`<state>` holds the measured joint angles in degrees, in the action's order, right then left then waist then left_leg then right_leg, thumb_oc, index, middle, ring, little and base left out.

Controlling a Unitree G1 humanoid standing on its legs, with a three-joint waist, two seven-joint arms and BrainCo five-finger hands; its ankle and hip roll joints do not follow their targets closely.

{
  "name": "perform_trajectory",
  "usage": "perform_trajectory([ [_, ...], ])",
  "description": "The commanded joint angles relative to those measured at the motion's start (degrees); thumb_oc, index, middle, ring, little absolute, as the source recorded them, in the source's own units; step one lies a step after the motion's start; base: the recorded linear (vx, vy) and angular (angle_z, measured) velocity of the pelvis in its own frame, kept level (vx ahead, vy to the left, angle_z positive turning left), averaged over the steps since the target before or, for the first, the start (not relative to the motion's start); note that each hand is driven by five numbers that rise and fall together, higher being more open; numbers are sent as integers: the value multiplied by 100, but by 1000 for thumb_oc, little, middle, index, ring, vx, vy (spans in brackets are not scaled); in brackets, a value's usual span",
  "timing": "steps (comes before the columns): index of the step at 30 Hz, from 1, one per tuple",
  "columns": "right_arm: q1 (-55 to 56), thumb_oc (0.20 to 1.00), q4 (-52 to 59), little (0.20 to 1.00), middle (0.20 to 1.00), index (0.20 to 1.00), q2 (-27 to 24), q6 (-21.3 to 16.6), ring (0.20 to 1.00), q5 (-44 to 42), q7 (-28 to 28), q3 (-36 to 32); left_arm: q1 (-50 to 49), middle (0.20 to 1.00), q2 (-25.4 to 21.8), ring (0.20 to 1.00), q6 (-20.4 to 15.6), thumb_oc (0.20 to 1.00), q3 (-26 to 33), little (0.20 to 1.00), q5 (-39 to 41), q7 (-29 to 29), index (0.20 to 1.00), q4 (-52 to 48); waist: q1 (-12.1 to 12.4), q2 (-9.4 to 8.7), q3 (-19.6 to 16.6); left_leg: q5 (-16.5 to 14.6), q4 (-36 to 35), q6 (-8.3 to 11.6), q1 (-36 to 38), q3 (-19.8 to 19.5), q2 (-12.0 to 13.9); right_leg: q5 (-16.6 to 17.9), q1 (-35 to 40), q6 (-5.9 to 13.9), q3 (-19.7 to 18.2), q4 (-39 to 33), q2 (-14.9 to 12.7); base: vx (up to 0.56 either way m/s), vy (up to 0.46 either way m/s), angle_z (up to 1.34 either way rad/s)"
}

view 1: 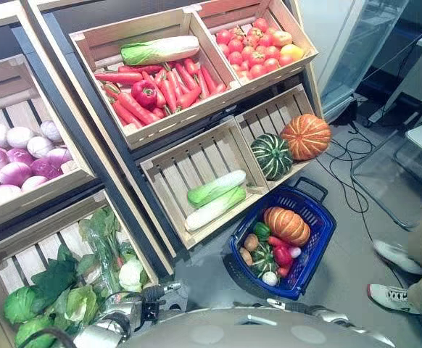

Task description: Pick up fruits and vegetables into the basket

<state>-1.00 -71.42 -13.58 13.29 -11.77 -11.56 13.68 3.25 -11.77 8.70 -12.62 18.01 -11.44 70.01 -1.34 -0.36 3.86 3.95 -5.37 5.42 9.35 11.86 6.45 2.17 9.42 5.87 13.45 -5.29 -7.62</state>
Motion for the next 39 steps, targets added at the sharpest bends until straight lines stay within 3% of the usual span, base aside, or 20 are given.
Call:
perform_trajectory([
  [1, -390, 1000, -354, 1000, 1000, 1000, 142, 98, 1000, 165, 10, 96, 333, 1000, 119, 1000, 7, 1000, -100, 1000, -96, -55, 1000, 376, 73, -165, 273, -768, 140, -329, 199, 138, -218, -219, -6, 190, 9, 231, -163, -18, -79, -18],
  [13, -397, 1000, -331, 1000, 1000, 1000, 153, -72, 1000, 196, 40, 132, 349, 1000, 137, 1000, -187, 1000, -95, 1000, -101, -49, 1000, 345, 90, -189, 283, -763, 136, -328, 186, 132, -219, -208, -12, 195, 9, 226, -159, 0, 0, 0],
  [18, -460, 1000, -195, 1000, 1000, 1000, 103, -643, 1000, 67, 342, 165, 393, 1000, 102, 1000, -1137, 1000, -174, 1000, -10, 193, 1000, 155, 78, -189, 289, -756, 135, -309, 195, 123, -204, -199, -22, 210, -15, 240, -161, 0, 0, 0],
  [21, -536, 1000, -34, 1000, 1000, 1000, 36, -951, 1000, -119, 390, 129, 514, 1000, 43, 1000, -1384, 1000, -169, 1000, 221, 349, 1000, -196, 78, -179, 321, -752, 154, -300, 176, 115, -191, -194, -45, 222, -20, 263, -170, 0, 0, 0],
  [22, -548, 1000, 4, 1000, 1000, 1000, 22, -1002, 1000, -150, 393, 116, 532, 1000, 28, 1000, -1274, 1000, -159, 1000, 196, 441, 1000, -268, 78, -178, 327, -750, 155, -299, 175, 115, -190, -189, -48, 225, -20, 264, -173, 0, 0, 0],
  [24, -604, 1000, 114, 1000, 1000, 1000, -29, -1397, 1000, -342, 386, 40, 545, 1000, -25, 1000, -1841, 1000, -83, 1000, 578, 127, 1000, -280, 108, -207, 343, -760, 156, -325, 149, 122, -185, -187, -69, 226, -5, 260, -178, -7, -44, 0],
  [28, -635, 1000, 523, 1000, 1000, 1000, -124, -2131, 1000, -757, 452, -128, 422, 1000, -170, 1000, -2372, 1000, 22, 1000, 623, -150, 1000, -814, 149, -147, 396, -724, 161, -314, 85, 100, -201, -151, -125, 200, 23, 266, -158, -1, -1, 2],
  [35, 116, 1000, 3648, 1000, 1000, 1000, -399, -2129, 1000, -1053, 1203, -204, -406, 1000, -714, 1000, -2458, 1000, 182, 1000, 735, 79, 1000, -3511, 48, -98, 553, -699, 146, -338, 59, 126, -198, -142, -198, 203, 14, 309, -182, 26, 10, 7],
  [39, 441, 1000, 4334, 1000, 1000, 1000, -400, -2385, 1000, -965, 1344, -411, -654, 1000, -921, 1000, -2716, 1000, 386, 1000, 693, 159, 1000, -4385, -18, -89, 586, -677, 155, -343, 53, 167, -144, -217, -235, 197, 15, 458, -222, 81, -30, 1],
])
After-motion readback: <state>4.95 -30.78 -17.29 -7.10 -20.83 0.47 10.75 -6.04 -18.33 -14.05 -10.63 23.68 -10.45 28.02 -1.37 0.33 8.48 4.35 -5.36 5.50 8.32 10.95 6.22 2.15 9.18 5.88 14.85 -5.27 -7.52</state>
